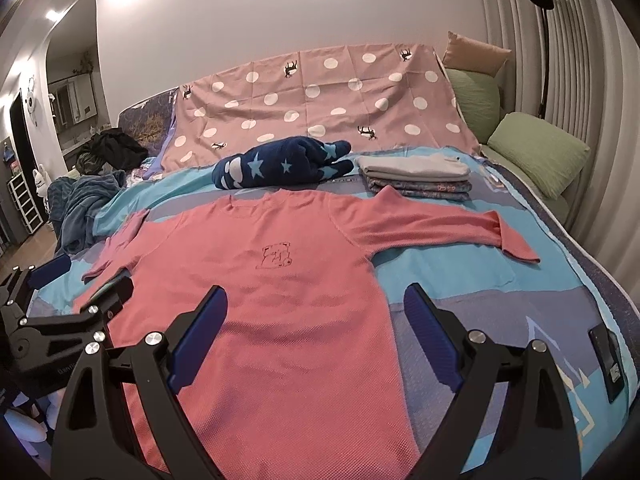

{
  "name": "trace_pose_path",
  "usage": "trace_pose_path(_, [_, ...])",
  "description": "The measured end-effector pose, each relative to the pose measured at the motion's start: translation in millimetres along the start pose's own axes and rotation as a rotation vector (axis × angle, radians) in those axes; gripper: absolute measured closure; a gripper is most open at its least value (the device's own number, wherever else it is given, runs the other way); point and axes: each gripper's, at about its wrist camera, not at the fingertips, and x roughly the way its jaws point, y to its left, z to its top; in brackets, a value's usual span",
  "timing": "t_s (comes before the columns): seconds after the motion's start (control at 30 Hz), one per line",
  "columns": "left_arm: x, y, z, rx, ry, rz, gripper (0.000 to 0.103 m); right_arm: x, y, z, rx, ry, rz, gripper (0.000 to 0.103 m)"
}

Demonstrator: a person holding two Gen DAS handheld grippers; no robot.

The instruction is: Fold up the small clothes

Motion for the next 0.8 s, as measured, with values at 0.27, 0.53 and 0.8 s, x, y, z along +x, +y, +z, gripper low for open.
trace_pose_path(0.27, [-2,3,1,-0.031,0.001,-0.032,0.002,-6,-3,1,0.026,-0.033,-0.020,0.012])
trace_pose_path(0.53, [-15,6,0,-0.068,-0.056,-0.121,0.002,-9,-7,5,0.053,-0.044,-0.027,0.012])
trace_pose_path(0.8, [-32,7,5,-0.087,-0.154,-0.094,0.002,-15,-1,7,0.027,-0.057,-0.036,0.012])
